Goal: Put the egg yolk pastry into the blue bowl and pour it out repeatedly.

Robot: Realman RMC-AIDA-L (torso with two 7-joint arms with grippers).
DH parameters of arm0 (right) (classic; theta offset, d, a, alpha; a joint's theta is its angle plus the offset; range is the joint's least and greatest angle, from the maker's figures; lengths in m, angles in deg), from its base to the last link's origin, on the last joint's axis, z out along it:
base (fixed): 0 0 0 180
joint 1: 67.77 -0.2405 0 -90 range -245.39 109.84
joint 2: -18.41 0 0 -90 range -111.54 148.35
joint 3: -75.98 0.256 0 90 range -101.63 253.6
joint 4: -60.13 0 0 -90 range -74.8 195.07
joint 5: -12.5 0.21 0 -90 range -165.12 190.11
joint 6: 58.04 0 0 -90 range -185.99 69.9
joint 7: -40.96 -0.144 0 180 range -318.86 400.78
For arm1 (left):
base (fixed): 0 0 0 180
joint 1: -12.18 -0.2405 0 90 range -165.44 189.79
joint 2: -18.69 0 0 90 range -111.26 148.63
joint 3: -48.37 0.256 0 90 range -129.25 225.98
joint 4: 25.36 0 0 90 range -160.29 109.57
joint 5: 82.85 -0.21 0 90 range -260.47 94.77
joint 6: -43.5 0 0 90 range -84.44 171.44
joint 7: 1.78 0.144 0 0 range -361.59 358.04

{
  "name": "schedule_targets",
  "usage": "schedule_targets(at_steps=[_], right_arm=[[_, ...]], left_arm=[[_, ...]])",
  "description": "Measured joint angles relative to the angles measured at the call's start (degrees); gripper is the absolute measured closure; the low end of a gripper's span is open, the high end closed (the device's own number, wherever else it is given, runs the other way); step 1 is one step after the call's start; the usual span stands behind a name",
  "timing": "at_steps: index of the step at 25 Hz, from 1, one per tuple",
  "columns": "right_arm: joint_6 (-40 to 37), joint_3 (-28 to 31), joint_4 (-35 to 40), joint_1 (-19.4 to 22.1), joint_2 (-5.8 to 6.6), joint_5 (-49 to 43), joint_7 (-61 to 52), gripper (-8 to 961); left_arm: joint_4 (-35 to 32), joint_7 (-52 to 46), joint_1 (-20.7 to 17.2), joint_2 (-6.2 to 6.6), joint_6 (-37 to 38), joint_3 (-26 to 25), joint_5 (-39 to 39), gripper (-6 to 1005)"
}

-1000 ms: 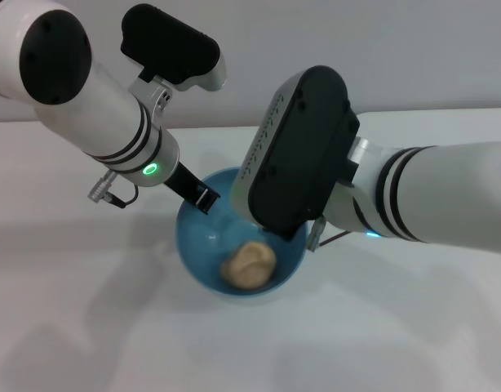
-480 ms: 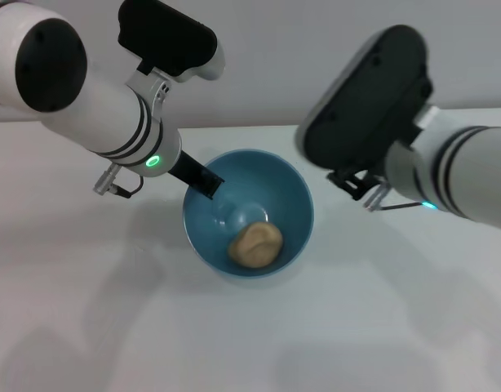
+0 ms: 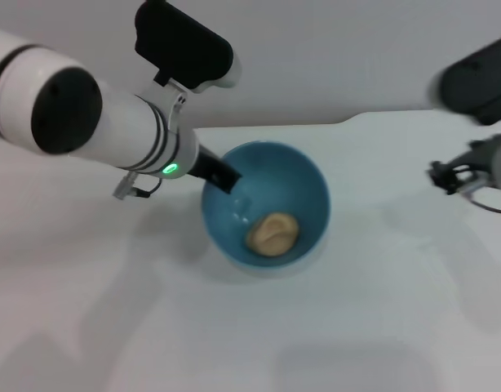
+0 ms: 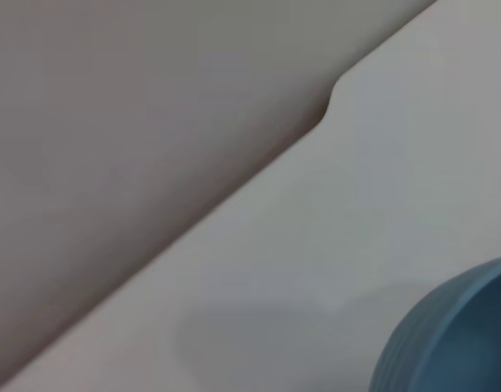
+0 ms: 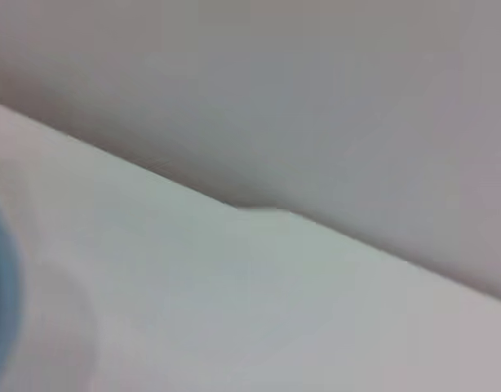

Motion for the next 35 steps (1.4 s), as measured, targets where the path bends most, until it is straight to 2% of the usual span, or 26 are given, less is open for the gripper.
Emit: schedule_targets(at_steps=[9, 14, 16, 17, 18, 21, 24, 25, 26, 29, 35], right_arm=[[-3.16, 9.29, -2.38, 5.16, -0.01, -0.22, -0.52, 462], [-5.66, 11.66, -4.2, 6.74, 0.07, -0.2, -0.45, 462], [-6.41, 12.58, -4.68, 7.28, 0.09, -0.22, -0.43, 462], [-6.57, 12.93, -4.82, 7.44, 0.1, -0.22, -0.43, 462], [-6.63, 13.13, -4.95, 7.62, 0.1, -0.22, -0.4, 462], [-6.7, 13.3, -5.0, 7.97, 0.11, -0.32, -0.32, 462], [-6.76, 13.31, -5.11, 8.02, 0.12, -0.32, -0.3, 462], [-6.78, 13.33, -5.25, 8.02, 0.13, -0.33, -0.3, 462], [-6.8, 13.28, -5.44, 8.01, 0.13, -0.33, -0.29, 463], [-6.92, 13.15, -6.24, 7.88, 0.21, -0.32, -0.28, 463], [-7.55, 13.11, -6.87, 7.94, 0.22, -0.13, -0.26, 463]], left_arm=[[-5.5, -1.42, -7.95, -0.05, 23.12, 11.92, -0.13, 987], [-4.86, -1.54, -11.06, -0.05, 38.47, 17.76, -0.36, 987], [-3.38, -1.59, -12.62, -0.12, 46.99, 20.21, -0.12, 987], [-1.72, -1.65, -13.77, -0.22, 54.85, 22.54, -0.04, 987], [-1.72, -1.65, -13.77, -0.22, 54.85, 22.54, -0.04, 987], [3.32, -1.76, -14.41, -0.48, 68.45, 26.97, 0.4, 987], [9.64, -1.8, -13.75, -0.55, 83.22, 31.89, 4.47, 988], [12.91, -1.81, -13.09, -0.55, 91.27, 34.47, 8.2, 988], [12.91, -1.81, -13.09, -0.55, 91.27, 34.47, 8.2, 989], [16.2, -1.8, -12.61, -0.55, 100.91, 37.49, 13.97, 990], [17.15, -1.75, -12.18, -0.55, 103.7, 38.32, 17.83, 992]])
